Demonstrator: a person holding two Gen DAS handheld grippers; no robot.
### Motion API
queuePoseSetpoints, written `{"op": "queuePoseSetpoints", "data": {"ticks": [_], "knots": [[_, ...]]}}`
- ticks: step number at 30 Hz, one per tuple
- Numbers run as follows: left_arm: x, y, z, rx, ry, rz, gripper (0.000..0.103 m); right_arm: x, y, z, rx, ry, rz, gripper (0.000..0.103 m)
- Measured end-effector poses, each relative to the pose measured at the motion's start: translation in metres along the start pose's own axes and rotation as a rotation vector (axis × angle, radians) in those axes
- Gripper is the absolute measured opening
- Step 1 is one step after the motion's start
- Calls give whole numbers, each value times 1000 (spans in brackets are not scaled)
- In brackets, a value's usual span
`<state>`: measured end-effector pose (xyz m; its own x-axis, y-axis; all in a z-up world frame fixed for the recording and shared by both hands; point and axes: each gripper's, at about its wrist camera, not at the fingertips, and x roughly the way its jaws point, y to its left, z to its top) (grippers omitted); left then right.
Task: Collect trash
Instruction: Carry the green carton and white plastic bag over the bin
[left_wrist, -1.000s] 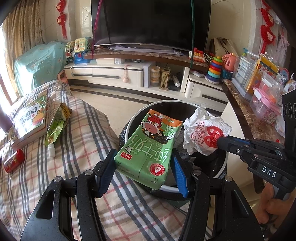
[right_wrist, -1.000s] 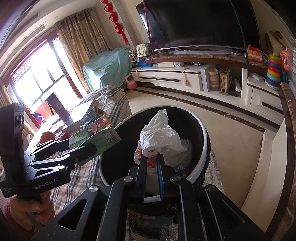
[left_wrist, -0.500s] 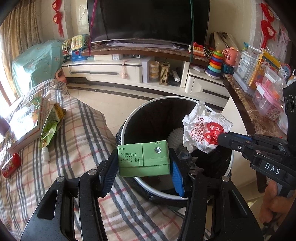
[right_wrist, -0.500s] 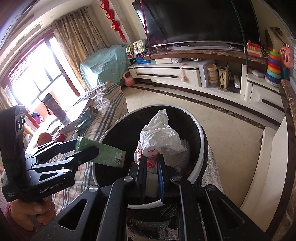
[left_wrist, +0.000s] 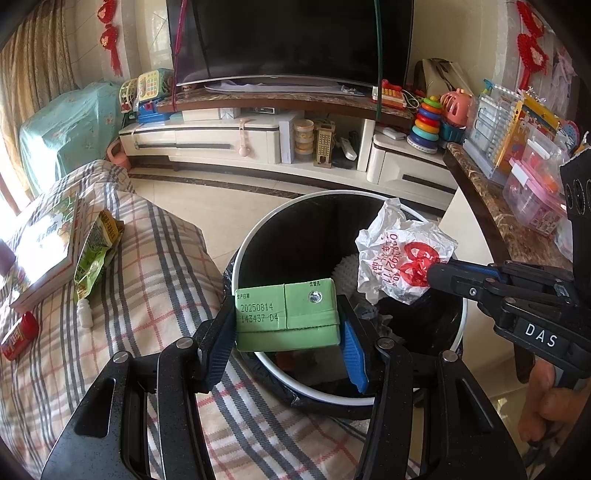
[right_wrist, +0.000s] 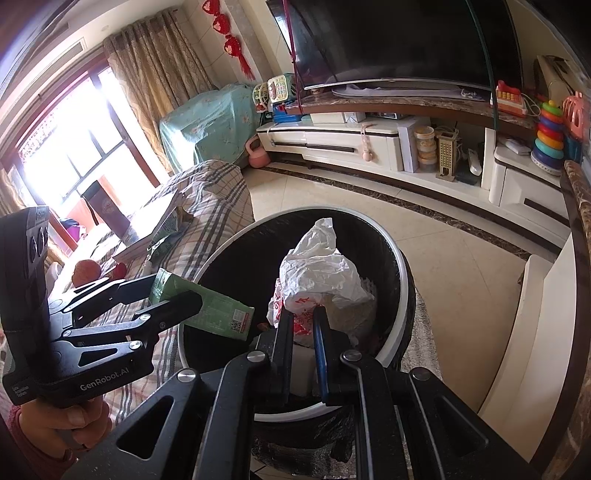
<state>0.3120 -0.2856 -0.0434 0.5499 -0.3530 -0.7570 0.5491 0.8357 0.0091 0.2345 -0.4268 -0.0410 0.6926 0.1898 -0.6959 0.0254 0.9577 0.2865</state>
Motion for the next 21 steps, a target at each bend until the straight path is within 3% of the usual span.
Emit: {"op": "queuePoseSetpoints", "data": {"ticks": [21], "knots": [[3, -6, 8, 18, -6, -8, 51, 4, -2, 9, -4, 6, -4, 11]]}}
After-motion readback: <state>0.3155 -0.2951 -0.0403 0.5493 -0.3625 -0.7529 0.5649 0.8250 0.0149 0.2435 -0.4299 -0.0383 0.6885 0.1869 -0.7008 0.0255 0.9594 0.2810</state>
